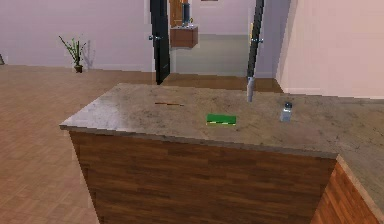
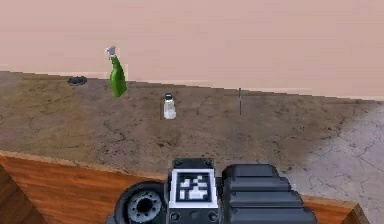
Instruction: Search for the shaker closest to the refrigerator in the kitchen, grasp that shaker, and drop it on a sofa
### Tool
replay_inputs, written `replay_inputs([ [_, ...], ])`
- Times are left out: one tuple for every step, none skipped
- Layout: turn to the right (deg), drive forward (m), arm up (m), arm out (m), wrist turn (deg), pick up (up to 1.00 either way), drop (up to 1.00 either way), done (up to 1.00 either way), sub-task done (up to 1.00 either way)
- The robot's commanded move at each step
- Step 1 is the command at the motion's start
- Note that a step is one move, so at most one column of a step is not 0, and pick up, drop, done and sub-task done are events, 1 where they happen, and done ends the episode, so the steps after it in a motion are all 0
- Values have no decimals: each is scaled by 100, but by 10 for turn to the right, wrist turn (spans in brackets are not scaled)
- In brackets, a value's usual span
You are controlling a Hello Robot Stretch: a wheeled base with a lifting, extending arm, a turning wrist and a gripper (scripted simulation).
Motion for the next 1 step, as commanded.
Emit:
replay_inputs([
  [0,0,0,40,0,0,0,0,0],
])
